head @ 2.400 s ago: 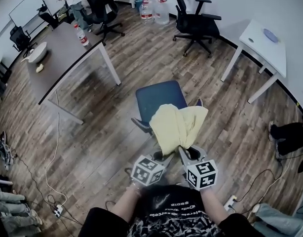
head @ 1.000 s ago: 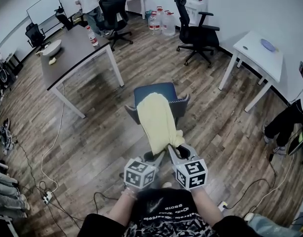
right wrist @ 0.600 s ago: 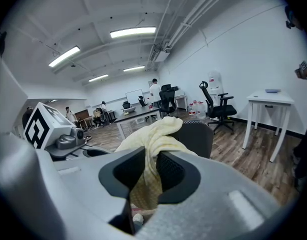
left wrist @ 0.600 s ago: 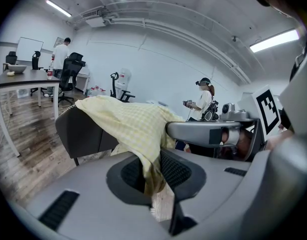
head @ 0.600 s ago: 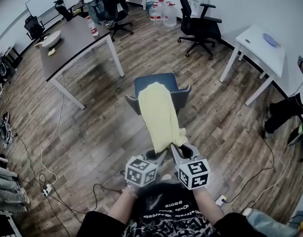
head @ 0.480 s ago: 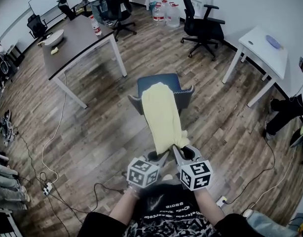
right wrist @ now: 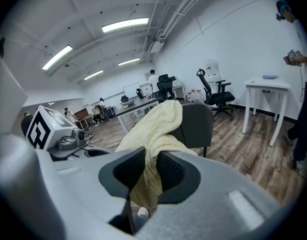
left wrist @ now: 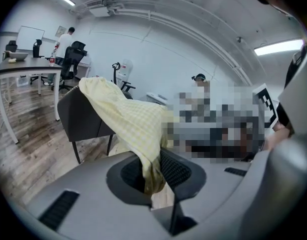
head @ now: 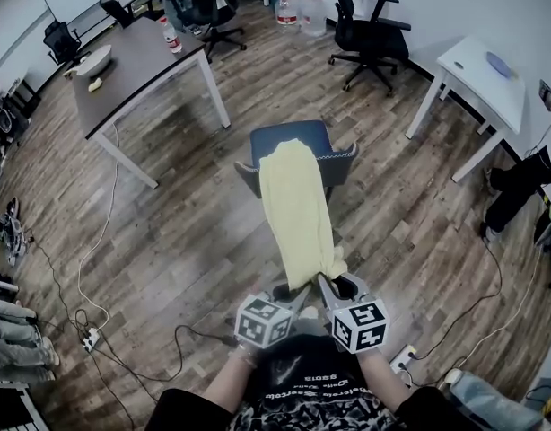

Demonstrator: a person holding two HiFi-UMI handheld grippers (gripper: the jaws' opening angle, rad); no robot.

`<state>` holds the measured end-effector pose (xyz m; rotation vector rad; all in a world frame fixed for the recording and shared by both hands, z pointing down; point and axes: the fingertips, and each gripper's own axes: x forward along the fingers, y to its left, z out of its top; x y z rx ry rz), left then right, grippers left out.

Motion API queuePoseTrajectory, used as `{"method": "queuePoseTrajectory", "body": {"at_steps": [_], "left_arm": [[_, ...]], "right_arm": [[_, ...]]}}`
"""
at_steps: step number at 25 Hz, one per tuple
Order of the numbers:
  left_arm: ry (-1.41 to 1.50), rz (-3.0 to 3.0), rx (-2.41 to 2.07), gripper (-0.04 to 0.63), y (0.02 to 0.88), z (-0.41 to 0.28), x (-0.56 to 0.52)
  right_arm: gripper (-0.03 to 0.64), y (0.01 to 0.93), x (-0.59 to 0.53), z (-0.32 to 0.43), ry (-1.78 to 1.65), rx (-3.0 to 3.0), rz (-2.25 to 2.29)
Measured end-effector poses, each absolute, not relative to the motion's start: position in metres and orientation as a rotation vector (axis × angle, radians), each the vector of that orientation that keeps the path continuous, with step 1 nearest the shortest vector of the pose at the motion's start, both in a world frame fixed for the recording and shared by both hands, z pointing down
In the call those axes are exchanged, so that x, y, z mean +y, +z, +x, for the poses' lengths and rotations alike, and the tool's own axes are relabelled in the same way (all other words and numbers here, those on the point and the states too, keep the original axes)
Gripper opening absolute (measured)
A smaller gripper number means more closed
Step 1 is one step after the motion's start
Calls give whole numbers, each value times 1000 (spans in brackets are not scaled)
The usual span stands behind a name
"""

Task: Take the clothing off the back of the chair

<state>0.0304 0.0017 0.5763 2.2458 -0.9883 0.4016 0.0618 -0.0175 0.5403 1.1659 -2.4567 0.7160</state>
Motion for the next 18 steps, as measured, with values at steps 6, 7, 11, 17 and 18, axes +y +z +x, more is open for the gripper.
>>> {"method": "queuePoseTrajectory", "body": {"at_steps": [6, 7, 11, 17, 18], "left_arm": [[434, 2240, -989, 61, 585, 32, 6], [437, 2233, -981, 61, 586, 32, 6], [460, 2198, -943, 61, 594, 34, 12], [481, 2181, -917, 61, 604, 40, 26], [487, 2182, -920, 61, 605, 41, 27]], "right_arm": [[72, 549, -14, 64, 716, -2434, 1139], [72, 551, -14, 64, 712, -2429, 1136], [72, 561, -10, 65, 743, -2401, 1131], [72, 572, 2, 71, 808, -2378, 1111], [72, 573, 3, 72, 814, -2379, 1108]]}}
